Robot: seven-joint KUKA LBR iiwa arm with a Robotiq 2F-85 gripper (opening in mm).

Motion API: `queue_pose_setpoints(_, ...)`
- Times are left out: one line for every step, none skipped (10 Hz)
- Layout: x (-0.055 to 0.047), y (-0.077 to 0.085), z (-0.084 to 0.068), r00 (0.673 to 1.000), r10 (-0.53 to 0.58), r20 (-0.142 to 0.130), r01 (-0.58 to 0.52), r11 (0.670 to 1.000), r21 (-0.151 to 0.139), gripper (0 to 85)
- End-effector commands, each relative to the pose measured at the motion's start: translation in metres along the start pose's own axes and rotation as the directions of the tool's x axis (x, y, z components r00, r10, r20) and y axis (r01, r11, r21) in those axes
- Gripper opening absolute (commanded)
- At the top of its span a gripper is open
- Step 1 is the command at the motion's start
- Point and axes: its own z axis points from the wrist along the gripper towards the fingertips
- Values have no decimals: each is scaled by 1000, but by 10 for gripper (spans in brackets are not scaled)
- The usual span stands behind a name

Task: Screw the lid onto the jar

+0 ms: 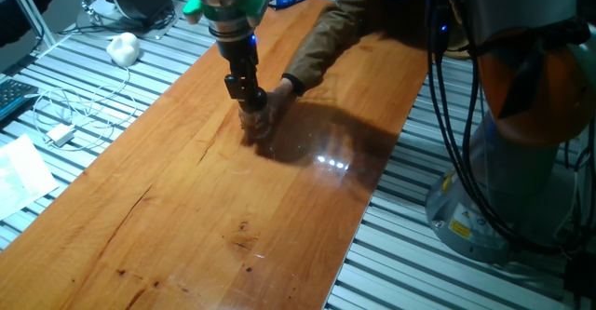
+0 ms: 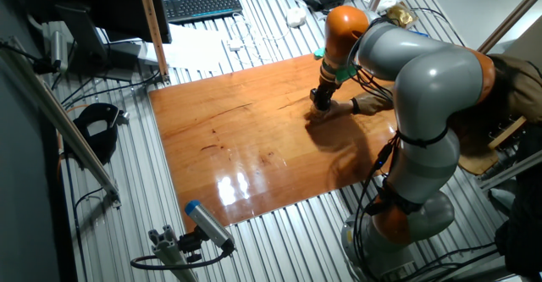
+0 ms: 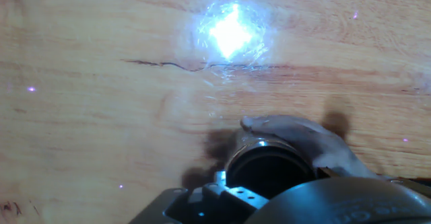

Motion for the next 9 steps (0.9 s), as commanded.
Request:
queue_pose_setpoints(0,0,1,1000,0,-1,0,1000,-1,340)
queue_pose_setpoints(1,0,1,1000,0,1,0,1000,-2,340)
queue_pose_setpoints(0,0,2,1000,-6,3,6,1000,-8,340)
queue_pose_setpoints(-1,-2,3,995,-101,16,101,995,-8,340)
queue_pose_setpoints(-2,-4,2,984,-180,9,180,984,-4,340)
queue_pose_setpoints(-3,-5,1,974,-225,-1,225,974,-8,340)
queue_pose_setpoints(-4,-4,0,974,-225,-11,225,974,-18,340)
queue_pose_setpoints(-4,-4,0,974,-226,-9,226,974,-29,340)
queue_pose_setpoints(-4,-4,1,975,-221,-11,221,975,-25,340)
